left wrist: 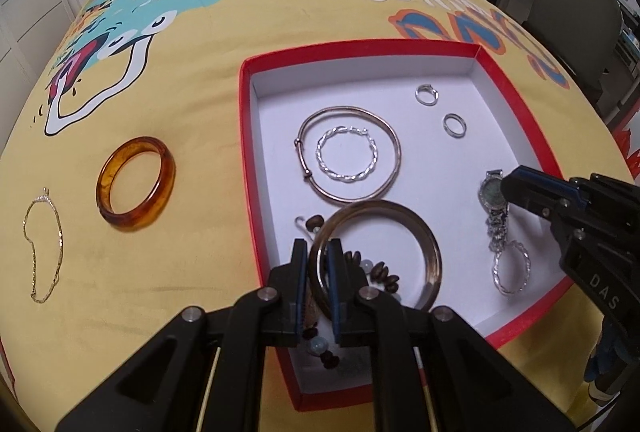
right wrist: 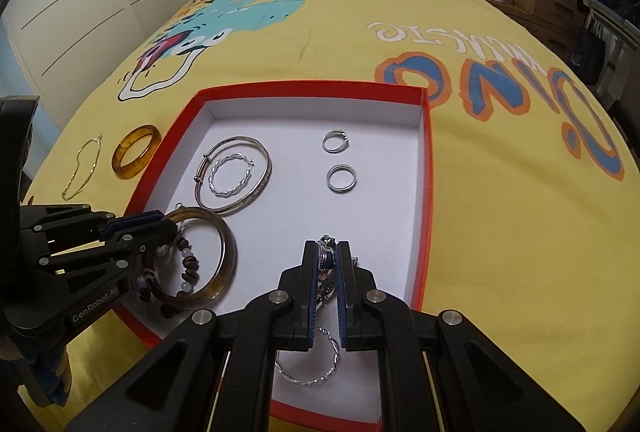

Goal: Organize jewelry
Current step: 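Carry the bangle and watch into the red box and open both tools, then withdraw both tools from the box back over the bedspread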

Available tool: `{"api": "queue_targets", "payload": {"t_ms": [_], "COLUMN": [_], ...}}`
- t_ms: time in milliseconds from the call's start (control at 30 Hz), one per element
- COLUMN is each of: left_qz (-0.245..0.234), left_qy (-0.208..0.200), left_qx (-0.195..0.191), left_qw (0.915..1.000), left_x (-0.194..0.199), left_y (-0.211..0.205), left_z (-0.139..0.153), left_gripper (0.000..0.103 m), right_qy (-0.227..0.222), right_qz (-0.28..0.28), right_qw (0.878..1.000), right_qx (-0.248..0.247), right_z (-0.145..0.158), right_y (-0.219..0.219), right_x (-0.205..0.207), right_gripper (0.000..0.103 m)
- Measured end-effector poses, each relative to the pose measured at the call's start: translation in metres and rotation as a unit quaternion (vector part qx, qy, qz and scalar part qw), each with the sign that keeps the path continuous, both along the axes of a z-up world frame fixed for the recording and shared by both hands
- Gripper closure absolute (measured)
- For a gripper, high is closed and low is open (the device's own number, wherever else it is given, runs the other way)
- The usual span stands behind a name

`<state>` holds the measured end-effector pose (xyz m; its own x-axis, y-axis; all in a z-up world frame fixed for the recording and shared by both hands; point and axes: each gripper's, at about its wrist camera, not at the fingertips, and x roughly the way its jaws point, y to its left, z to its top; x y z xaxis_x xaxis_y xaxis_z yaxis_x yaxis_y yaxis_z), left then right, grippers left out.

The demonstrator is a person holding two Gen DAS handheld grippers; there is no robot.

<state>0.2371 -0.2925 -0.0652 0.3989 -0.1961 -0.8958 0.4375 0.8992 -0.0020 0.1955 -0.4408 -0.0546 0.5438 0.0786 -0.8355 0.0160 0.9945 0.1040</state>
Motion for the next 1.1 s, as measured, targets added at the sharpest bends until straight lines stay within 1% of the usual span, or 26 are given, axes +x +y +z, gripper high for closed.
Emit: {"api": "queue_targets", "payload": {"t_ms": [33, 100, 167, 200, 267, 400, 500, 600, 733, 767, 800, 867, 1033, 1100], "left_qz": [0.0, -0.001, -0.002, -0.001, 0.001, 0.011, 0.023, 0.036, 0.059, 0.066, 0.072, 0.089, 0.111, 0.12], "left_qy": [0.001, 0.003, 0.002, -0.001, -0.008, -0.032, -0.052, -0.064, -0.079, -0.081, -0.083, -0.093, -0.113, -0.133], "left_qx": [-0.004, -0.008, -0.013, -0.017, -0.024, -0.046, -0.053, -0.053, -0.045, -0.041, -0.038, -0.031, -0.021, -0.013], "left_qw": [1.0, 1.0, 0.9999, 0.9999, 0.9997, 0.9984, 0.9969, 0.9959, 0.9941, 0.9937, 0.9933, 0.9912, 0.9871, 0.9838], "left_x": [-0.001, -0.003, -0.006, -0.008, -0.012, -0.023, -0.033, -0.045, -0.062, -0.068, -0.072, -0.083, -0.107, -0.119], "left_y": [0.001, 0.002, 0.004, 0.005, 0.008, 0.02, 0.032, 0.048, 0.073, 0.08, 0.086, 0.101, 0.132, 0.144], "left_z": [0.001, 0.004, 0.009, 0.013, 0.02, 0.041, 0.055, 0.068, 0.081, 0.084, 0.085, 0.09, 0.101, 0.109], "left_gripper": [0.092, 0.09, 0.087, 0.083, 0.078, 0.078, 0.078, 0.078, 0.078, 0.075, 0.069, 0.066, 0.065, 0.064], "right_qy": [-0.002, -0.004, -0.008, -0.01, -0.014, -0.028, -0.043, -0.051, -0.056, -0.057, -0.059, -0.059, -0.06, -0.061], "right_qz": [-0.002, -0.007, -0.012, -0.014, -0.019, -0.028, -0.029, -0.027, -0.028, -0.029, -0.029, -0.028, -0.019, -0.015], "right_qw": [1.0, 1.0, 1.0, 1.0, 1.0, 0.999, 0.999, 0.998, 0.998, 0.998, 0.998, 0.998, 0.998, 0.998], "right_qx": [-0.002, -0.004, -0.005, -0.006, -0.007, -0.011, -0.006, -0.002, 0.004, 0.005, 0.005, 0.007, 0.013, 0.016], "right_z": [0.002, 0.005, 0.01, 0.012, 0.018, 0.034, 0.049, 0.058, 0.067, 0.069, 0.07, 0.072, 0.077, 0.079], "right_y": [-0.001, -0.001, -0.002, -0.003, -0.003, 0.002, 0.01, 0.02, 0.035, 0.04, 0.044, 0.054, 0.078, 0.088], "right_x": [-0.002, -0.005, -0.008, -0.011, -0.015, -0.024, -0.033, -0.042, -0.055, -0.058, -0.062, -0.069, -0.086, -0.092], "right_gripper": [0.091, 0.084, 0.082, 0.082, 0.08, 0.074, 0.065, 0.058, 0.055, 0.053, 0.052, 0.05, 0.047, 0.046]}}
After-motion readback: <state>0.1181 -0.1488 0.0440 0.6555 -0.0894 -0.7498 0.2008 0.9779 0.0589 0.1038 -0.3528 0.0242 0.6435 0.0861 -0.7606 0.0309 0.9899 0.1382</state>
